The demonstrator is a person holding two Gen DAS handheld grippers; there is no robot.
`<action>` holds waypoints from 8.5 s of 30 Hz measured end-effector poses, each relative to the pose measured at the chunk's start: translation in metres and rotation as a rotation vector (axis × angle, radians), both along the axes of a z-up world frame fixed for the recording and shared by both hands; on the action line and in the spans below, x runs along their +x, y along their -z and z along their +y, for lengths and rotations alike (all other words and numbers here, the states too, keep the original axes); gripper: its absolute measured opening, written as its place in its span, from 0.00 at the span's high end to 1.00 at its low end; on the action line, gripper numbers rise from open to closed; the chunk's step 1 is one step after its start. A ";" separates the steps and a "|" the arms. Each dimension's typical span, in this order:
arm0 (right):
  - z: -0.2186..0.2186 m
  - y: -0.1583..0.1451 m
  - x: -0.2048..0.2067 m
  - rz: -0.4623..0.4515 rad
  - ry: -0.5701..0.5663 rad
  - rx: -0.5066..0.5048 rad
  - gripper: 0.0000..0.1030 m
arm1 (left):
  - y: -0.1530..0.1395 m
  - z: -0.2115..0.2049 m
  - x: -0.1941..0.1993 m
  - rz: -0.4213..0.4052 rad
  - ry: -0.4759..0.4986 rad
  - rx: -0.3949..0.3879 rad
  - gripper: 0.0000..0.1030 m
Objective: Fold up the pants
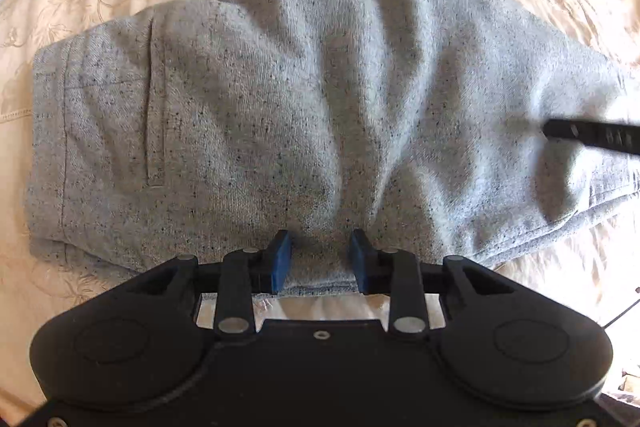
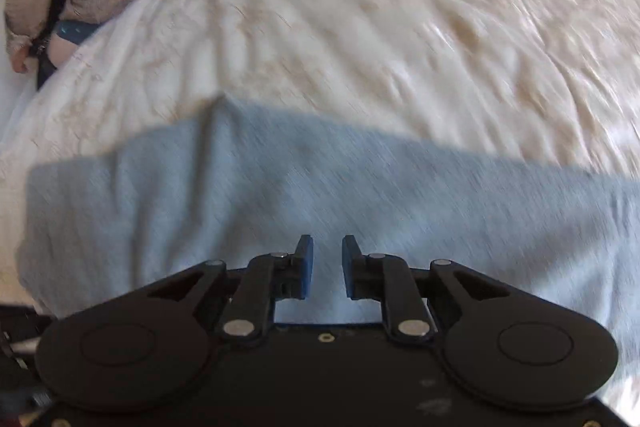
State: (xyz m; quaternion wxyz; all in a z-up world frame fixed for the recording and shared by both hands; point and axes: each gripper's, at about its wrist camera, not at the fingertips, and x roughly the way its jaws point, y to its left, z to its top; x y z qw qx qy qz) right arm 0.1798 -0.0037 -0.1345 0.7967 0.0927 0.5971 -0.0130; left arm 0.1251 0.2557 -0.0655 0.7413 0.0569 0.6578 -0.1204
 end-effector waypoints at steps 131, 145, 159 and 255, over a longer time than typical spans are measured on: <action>-0.485 -0.019 -0.169 -0.125 0.383 0.368 0.91 | 0.026 -0.390 0.025 -0.040 0.003 -0.024 0.63; -0.418 -0.082 -0.162 -0.198 0.373 0.232 0.91 | 0.026 -0.362 0.018 -0.047 0.114 0.009 0.63; -0.145 -0.145 -0.095 -0.305 0.077 0.219 0.91 | -0.007 -0.150 0.002 -0.041 0.009 0.013 0.63; 0.049 -0.078 -0.097 -0.078 -0.003 0.084 0.83 | -0.002 0.195 0.017 -0.182 -0.701 -0.223 0.70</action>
